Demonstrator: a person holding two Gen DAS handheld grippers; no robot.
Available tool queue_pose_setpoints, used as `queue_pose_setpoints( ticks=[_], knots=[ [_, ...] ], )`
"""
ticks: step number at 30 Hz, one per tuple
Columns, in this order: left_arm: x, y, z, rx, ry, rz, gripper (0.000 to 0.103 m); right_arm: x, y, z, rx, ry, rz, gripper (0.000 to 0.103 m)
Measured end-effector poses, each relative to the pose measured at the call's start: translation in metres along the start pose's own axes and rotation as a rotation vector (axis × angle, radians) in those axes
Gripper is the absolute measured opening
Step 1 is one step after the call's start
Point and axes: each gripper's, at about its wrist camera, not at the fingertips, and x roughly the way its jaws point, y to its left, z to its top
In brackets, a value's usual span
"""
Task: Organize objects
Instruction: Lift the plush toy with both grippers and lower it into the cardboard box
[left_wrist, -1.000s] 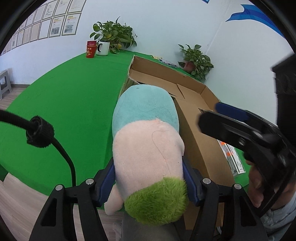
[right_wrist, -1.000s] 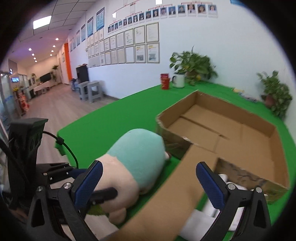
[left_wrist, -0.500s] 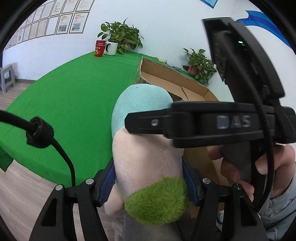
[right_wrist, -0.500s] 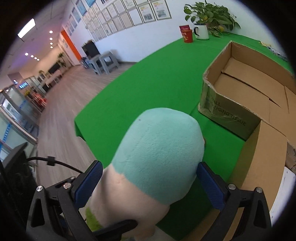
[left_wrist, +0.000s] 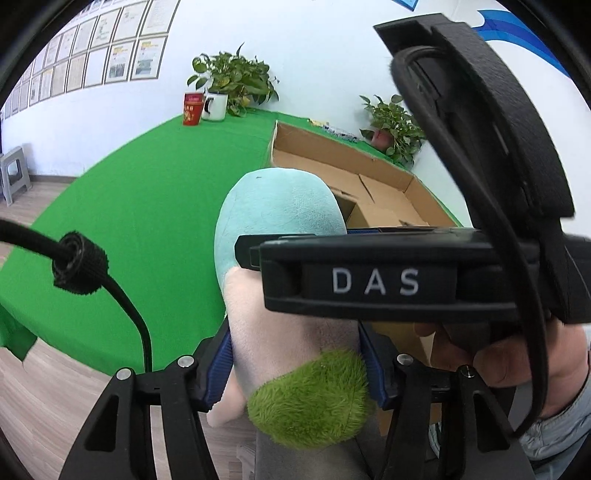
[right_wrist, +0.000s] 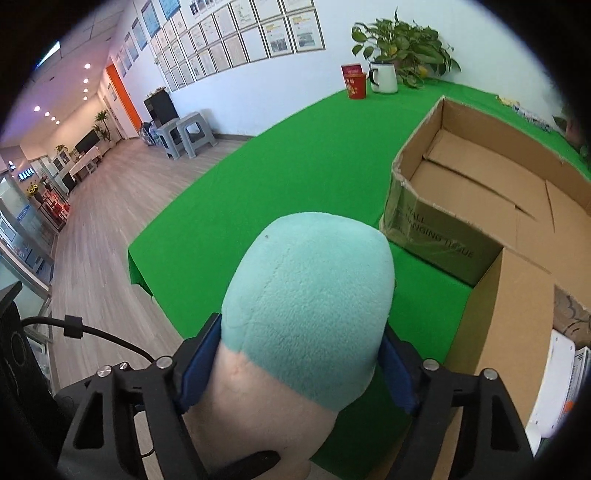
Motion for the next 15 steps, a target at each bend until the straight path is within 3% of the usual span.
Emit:
queue_pose_setpoints(
  ticks=[7, 15],
  knots=[
    [-0.005, -0.022, 0.046, 0.084, -0.083, 0.002, 0.057, -0.031, -0.008, 0.024, 0.002, -0.157, -0.018, 0.075],
    [0.015, -0.065, 0.128, 0.209, -0.181, -0.056, 0.057, -0.071, -0.034, 0.073, 0.002, -0.32, -0.094, 0.074]
  ],
)
